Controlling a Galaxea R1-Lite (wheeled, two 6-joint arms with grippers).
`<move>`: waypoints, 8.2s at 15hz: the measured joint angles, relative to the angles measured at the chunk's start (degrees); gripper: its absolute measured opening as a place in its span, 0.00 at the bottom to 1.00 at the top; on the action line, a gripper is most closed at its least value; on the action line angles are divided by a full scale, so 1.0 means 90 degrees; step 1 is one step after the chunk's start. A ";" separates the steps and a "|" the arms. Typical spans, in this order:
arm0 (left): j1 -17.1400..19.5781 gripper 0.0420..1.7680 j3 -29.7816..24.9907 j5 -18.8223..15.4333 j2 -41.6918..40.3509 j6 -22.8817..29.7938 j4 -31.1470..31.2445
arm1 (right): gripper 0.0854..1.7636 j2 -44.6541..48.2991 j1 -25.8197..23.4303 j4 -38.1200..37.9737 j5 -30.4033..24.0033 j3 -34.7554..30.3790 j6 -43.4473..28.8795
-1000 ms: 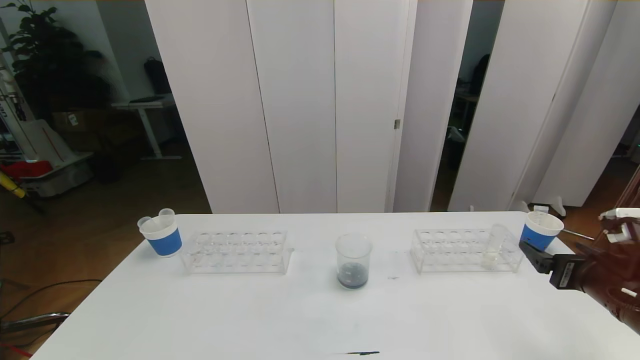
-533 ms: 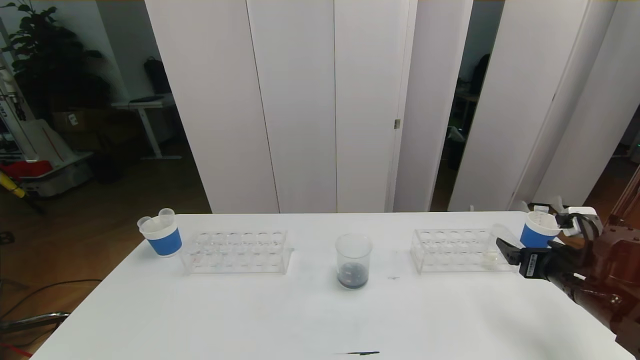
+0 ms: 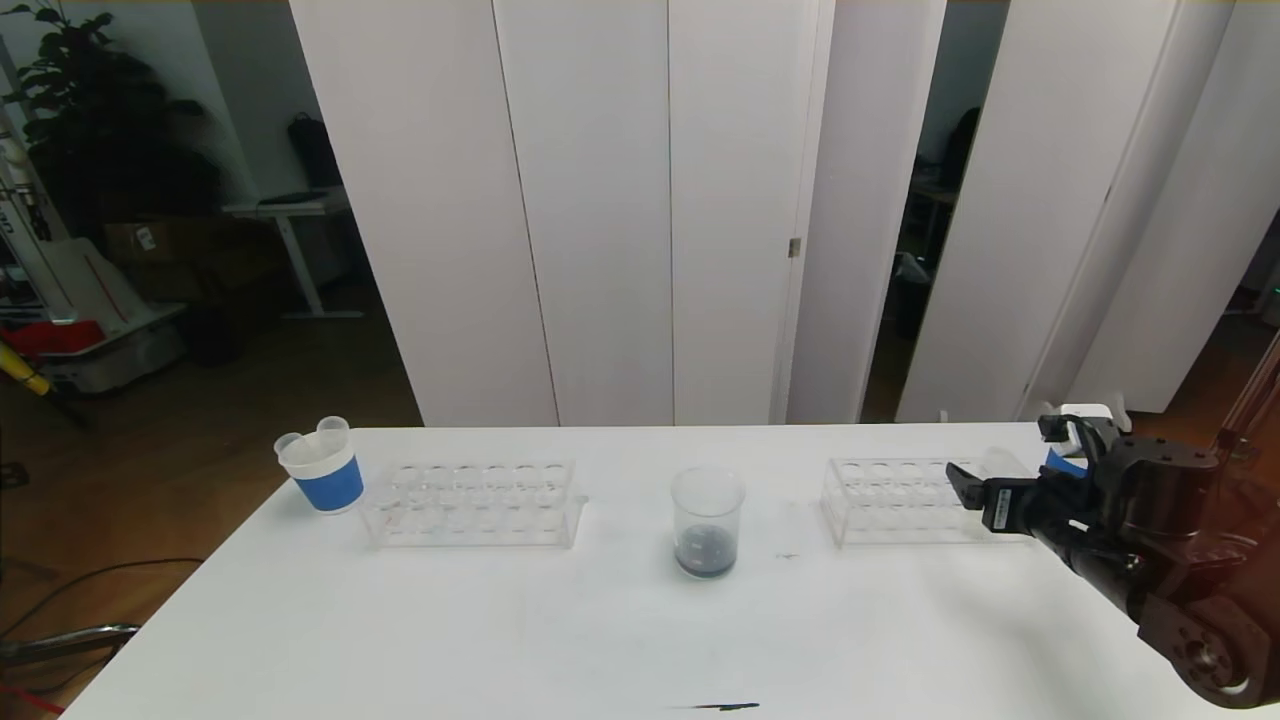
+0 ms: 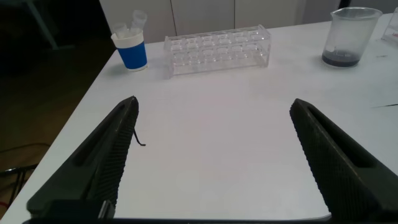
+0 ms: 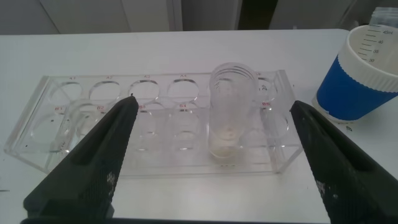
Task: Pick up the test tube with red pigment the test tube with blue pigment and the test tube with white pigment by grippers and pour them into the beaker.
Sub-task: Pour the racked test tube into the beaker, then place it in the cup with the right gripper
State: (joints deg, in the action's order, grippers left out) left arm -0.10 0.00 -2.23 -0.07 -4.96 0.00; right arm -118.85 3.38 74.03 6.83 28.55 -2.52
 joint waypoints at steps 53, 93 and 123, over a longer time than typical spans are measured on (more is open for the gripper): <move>0.0000 0.98 0.0000 0.0003 0.0000 0.0000 0.0003 | 0.30 0.0088 0.0152 -0.2190 0.0331 0.3384 0.0341; 0.0000 0.98 0.0000 0.0000 0.0000 -0.0003 0.0000 | 0.30 -0.2034 0.1814 -0.2754 -0.6094 0.7186 0.7234; 0.0000 0.98 0.0000 0.0003 0.0000 0.0000 0.0000 | 0.30 -0.2640 0.2112 -0.2414 -0.6059 0.7072 0.9805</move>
State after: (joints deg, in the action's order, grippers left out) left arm -0.10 0.00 -2.21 -0.07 -4.96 0.00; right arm -142.61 22.38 52.31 -47.70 92.20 85.72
